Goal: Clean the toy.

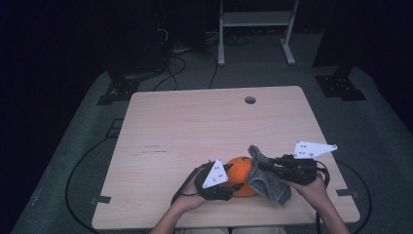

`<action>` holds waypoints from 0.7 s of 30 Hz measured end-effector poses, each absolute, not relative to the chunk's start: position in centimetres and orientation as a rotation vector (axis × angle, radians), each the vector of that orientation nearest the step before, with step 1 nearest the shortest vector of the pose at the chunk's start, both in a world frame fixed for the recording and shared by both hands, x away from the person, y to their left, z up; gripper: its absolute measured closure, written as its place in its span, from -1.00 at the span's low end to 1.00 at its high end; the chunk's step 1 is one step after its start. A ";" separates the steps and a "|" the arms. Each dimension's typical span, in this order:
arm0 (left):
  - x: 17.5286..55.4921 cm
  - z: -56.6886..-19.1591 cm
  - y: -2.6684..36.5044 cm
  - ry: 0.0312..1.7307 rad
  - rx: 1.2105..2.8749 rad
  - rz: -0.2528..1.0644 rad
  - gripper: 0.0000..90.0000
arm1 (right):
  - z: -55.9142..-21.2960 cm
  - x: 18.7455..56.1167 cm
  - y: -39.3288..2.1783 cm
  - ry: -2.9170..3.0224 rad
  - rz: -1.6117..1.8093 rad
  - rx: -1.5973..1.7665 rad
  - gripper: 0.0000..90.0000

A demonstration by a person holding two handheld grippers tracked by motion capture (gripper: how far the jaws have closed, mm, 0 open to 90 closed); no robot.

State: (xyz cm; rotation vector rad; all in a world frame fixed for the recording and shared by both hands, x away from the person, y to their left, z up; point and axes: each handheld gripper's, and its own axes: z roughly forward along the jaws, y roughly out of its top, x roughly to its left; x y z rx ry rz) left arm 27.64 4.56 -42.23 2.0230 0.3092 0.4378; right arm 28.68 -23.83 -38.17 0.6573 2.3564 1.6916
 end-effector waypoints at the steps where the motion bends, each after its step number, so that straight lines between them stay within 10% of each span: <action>1: 27.8 -41.8 4.9 0.334 2.001 0.464 -0.14 | -37.7 28.3 -22.3 2.369 1.680 0.598 0.79; 16: 28.6 -42.3 6.3 0.442 2.025 0.590 -0.16 | -40.8 30.9 -21.5 2.329 1.631 0.813 0.79; 21: 28.3 -42.1 5.8 0.327 2.124 0.365 -0.28 | -40.5 30.8 -20.7 2.342 1.637 0.789 0.79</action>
